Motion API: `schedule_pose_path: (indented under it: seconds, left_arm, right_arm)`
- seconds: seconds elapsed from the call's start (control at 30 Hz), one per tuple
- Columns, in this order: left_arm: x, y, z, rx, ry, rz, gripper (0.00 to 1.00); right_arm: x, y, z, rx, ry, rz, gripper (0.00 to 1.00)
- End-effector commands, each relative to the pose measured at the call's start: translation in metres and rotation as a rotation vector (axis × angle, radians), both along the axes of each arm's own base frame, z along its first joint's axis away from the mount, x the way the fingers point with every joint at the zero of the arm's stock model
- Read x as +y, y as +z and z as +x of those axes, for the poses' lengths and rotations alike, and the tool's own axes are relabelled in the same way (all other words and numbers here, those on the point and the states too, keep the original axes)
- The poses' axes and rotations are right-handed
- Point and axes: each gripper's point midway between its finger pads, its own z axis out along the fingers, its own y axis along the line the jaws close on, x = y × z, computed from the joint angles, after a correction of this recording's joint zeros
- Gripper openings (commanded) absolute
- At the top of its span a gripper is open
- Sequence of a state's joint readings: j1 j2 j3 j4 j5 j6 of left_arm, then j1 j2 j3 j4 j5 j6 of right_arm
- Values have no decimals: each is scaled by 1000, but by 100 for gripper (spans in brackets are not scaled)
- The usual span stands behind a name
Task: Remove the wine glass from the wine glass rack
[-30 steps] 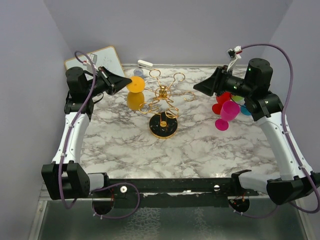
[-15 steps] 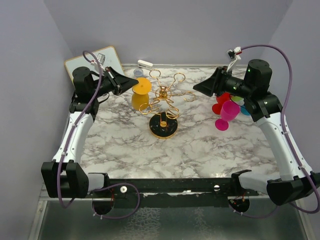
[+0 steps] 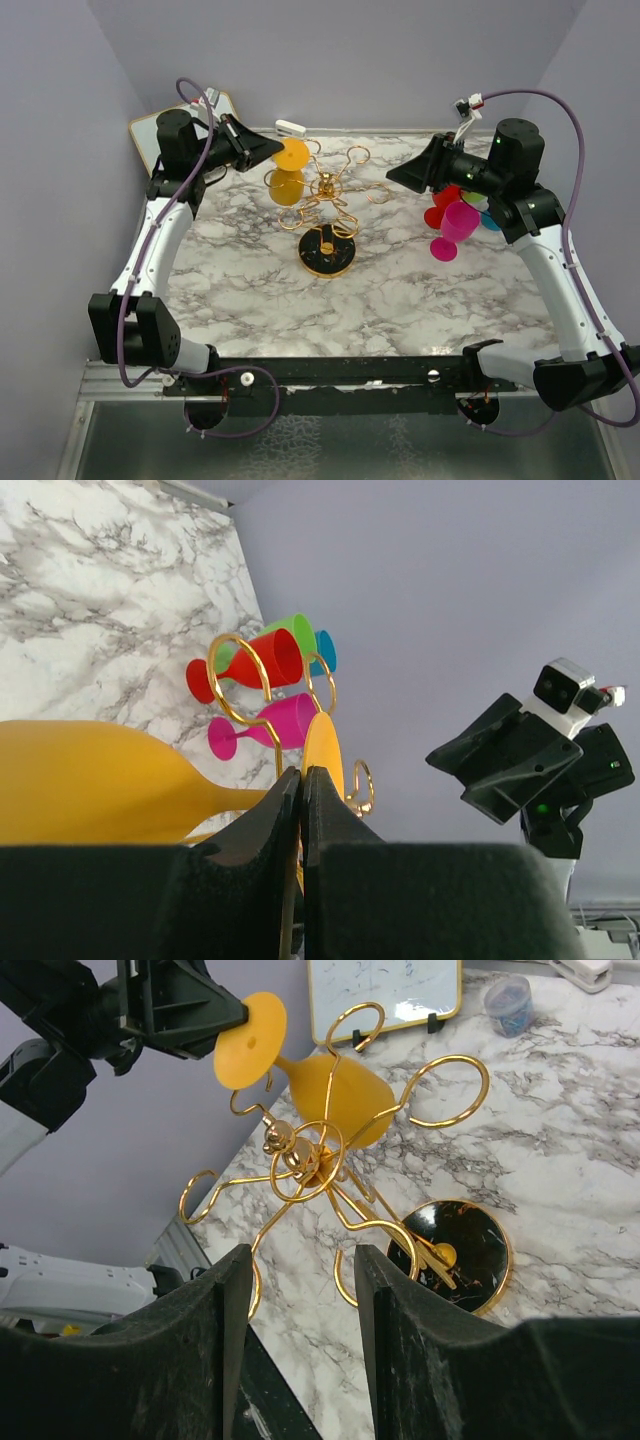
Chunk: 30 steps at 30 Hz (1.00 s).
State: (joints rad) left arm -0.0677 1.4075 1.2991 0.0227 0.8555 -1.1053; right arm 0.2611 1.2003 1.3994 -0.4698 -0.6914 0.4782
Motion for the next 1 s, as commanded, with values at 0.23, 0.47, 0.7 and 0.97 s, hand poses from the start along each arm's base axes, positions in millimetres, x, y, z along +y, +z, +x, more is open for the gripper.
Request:
schedule_pose_path:
  seconds: [0.23,0.47,0.7,0.97]
  left_arm:
    - [27,2,34,-38,212,208,0]
    - [52,69,33,-251,388,281,0]
    - [4,157,-12,-619,246,150,0]
    - [-106,192,-95,-894,-121,61,0]
  right_arm:
    - [2,14,0,-61,12,6,46]
    - [13,37,-17,-147,157,24,49]
    - [21,69,-55,-273,342,71,50]
    - [17,89,-68,-315,334,84,58]
